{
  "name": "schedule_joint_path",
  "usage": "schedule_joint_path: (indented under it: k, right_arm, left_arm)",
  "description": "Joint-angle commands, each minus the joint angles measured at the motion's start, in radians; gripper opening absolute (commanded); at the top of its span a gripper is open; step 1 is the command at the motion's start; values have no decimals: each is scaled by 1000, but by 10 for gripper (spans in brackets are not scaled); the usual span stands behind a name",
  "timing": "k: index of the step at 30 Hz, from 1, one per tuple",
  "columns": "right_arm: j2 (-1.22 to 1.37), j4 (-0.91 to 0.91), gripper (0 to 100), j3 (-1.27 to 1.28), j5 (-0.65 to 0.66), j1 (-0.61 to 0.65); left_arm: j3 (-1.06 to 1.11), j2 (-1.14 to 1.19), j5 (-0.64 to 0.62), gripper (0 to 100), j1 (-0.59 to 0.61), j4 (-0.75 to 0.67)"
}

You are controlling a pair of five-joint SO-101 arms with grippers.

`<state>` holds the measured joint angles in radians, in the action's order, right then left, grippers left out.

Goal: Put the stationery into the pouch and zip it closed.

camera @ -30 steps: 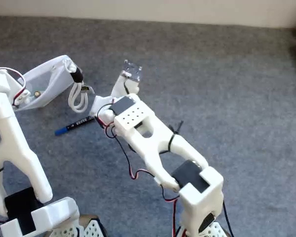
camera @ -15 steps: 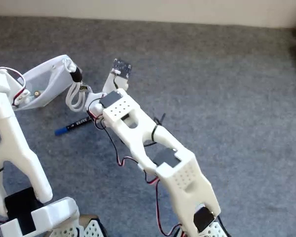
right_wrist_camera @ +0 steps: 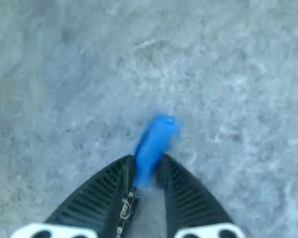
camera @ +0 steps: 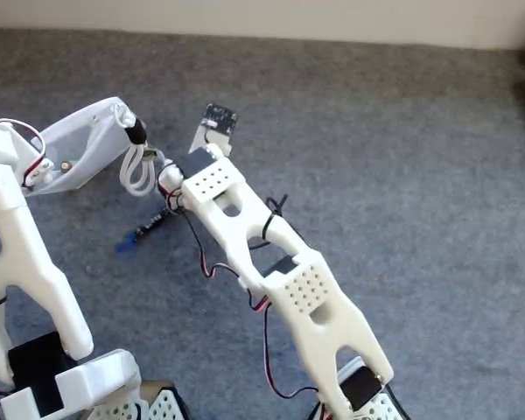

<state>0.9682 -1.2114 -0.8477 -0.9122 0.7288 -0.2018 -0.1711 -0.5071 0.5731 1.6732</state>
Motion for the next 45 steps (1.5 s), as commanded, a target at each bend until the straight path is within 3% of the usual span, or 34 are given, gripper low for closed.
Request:
schedule_joint_path:
  k: [1,10,17,34,45]
  right_arm:
    - [21,-71,8,-119,0,-18]
    - [65,-274,8,-349,3,-21]
    - [65,-367,8,-424,149,-62]
    - [65,-412,12,-423,437,-62]
    - [65,-406,128,-421,440,-58]
  left_arm:
    - [2,-21,-12,6,21,-18]
    - [2,-18,-12,6,21,-18]
    - [2,-18,-12,6,21,-18]
    - [2,-16,-12,6,21,-17]
    - [2,-15,-12,6,21,-15]
